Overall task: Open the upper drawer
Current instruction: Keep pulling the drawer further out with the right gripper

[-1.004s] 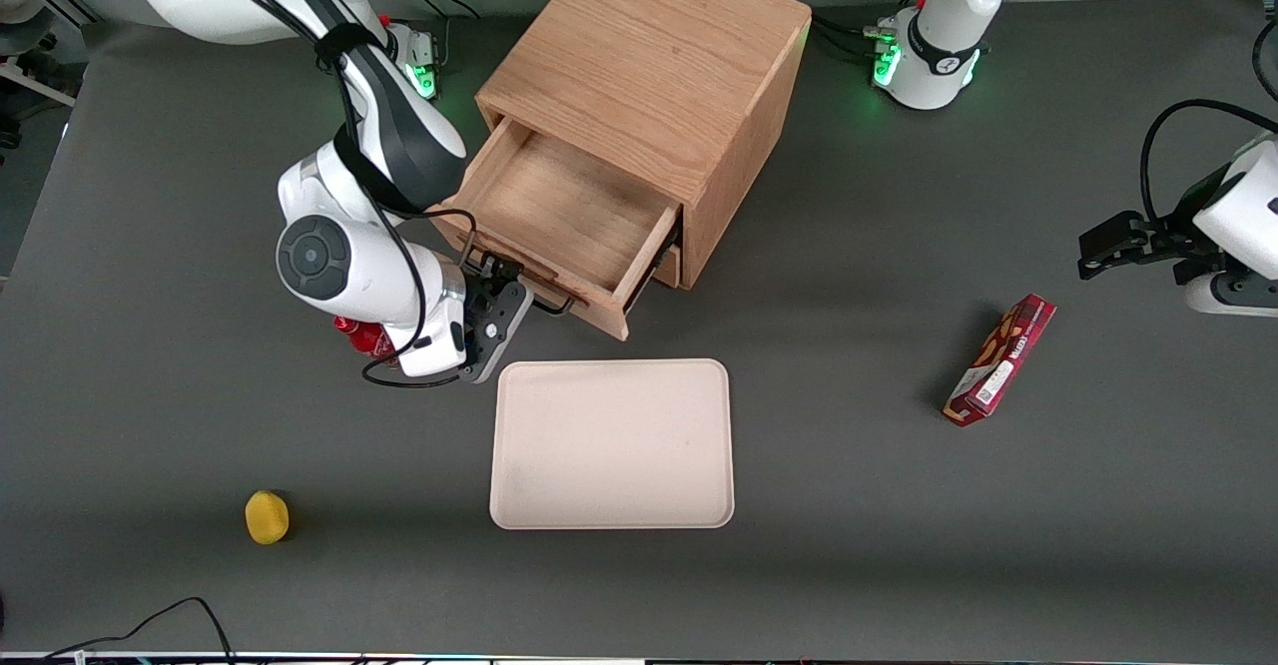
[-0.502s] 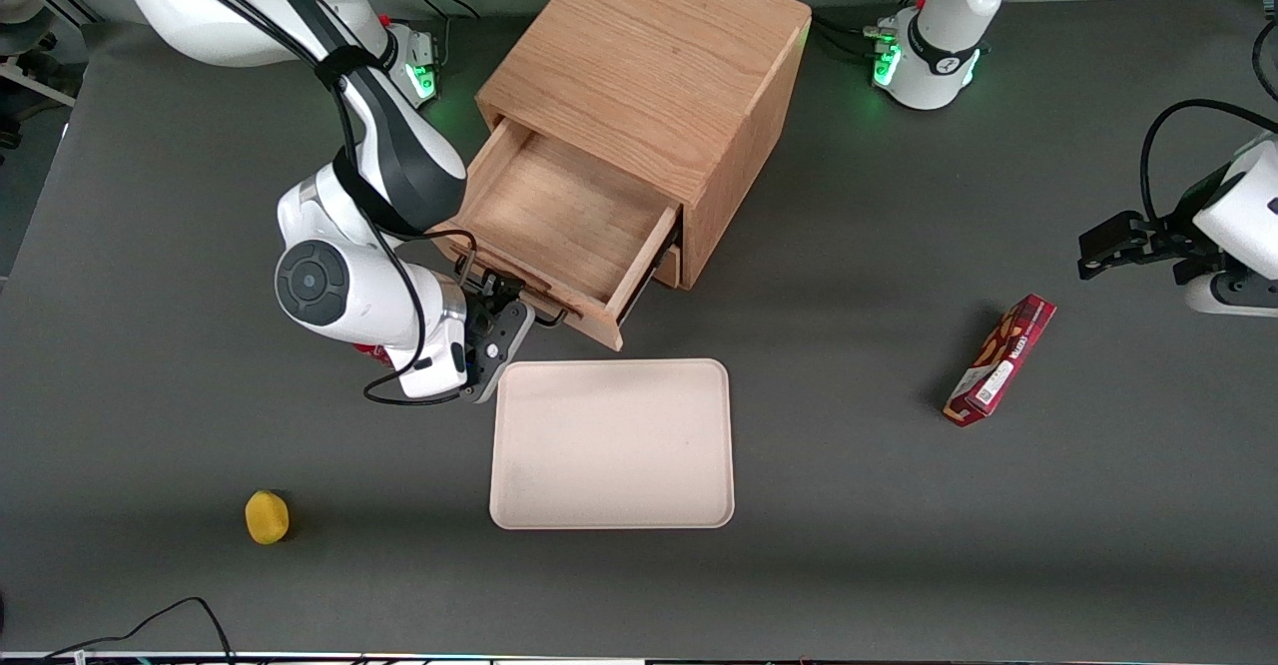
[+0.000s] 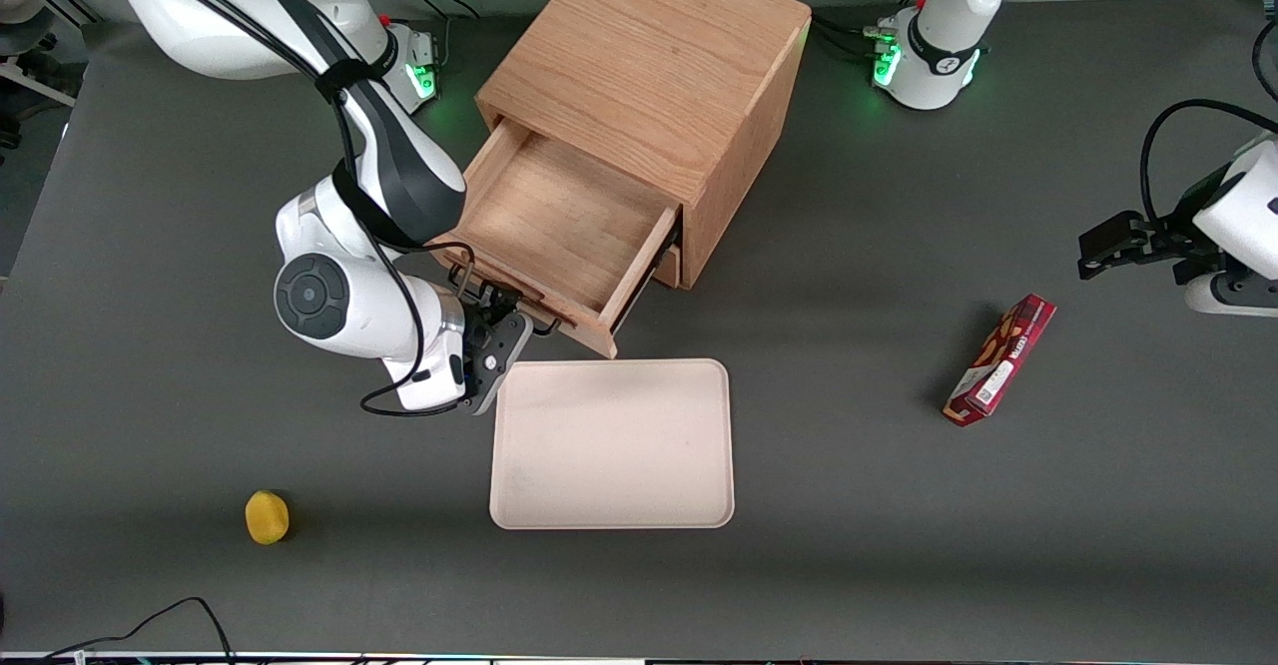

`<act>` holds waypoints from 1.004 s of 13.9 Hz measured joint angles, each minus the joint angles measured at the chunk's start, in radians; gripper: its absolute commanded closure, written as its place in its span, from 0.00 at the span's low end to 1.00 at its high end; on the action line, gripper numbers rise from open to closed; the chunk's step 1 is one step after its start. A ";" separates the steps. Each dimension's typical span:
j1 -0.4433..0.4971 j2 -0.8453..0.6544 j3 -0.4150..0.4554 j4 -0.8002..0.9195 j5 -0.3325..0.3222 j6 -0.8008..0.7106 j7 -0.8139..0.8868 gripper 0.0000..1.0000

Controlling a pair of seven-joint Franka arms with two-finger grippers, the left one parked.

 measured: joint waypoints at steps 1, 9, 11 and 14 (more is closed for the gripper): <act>0.000 0.004 0.000 0.006 -0.006 -0.002 0.000 0.00; -0.010 0.038 -0.030 0.061 -0.016 -0.023 -0.029 0.00; -0.012 0.046 -0.036 0.073 -0.019 -0.024 -0.040 0.00; -0.012 0.047 -0.040 0.076 -0.025 -0.029 -0.047 0.00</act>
